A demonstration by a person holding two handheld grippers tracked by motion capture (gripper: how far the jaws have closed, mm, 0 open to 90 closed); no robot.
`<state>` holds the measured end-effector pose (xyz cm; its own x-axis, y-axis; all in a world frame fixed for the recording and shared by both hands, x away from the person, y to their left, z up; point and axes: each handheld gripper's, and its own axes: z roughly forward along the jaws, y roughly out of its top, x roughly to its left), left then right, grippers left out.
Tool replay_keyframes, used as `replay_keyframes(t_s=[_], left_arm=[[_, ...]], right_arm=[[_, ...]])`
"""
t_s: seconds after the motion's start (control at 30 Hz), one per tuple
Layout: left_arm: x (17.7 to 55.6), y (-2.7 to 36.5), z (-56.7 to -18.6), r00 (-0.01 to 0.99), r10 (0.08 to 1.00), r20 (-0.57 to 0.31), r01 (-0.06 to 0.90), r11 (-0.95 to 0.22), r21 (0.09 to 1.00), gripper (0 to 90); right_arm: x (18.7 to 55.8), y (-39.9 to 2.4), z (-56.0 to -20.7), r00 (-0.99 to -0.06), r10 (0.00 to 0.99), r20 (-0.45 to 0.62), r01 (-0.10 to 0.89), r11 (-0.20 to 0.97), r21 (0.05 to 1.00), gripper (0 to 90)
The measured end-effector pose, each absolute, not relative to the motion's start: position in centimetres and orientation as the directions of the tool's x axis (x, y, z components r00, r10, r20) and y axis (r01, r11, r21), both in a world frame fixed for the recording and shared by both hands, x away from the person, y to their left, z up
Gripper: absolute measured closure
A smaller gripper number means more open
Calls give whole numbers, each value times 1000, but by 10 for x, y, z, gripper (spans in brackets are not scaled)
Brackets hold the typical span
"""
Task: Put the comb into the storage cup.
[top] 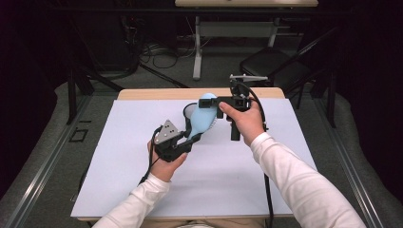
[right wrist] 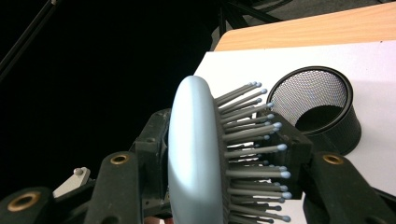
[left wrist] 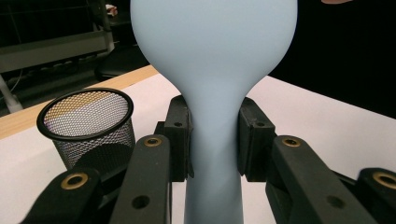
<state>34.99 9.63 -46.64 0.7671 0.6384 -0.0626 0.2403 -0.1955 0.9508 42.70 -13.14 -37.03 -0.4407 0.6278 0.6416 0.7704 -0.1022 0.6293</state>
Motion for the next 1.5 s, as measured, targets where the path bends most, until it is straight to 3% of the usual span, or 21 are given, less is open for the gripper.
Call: replay_keyframes(t_s=[1.5], left_arm=[[349, 95, -468, 762, 644, -66, 241, -188, 952, 683]], right_arm=[[430, -134, -371, -415, 614, 671, 798, -108, 593, 496]])
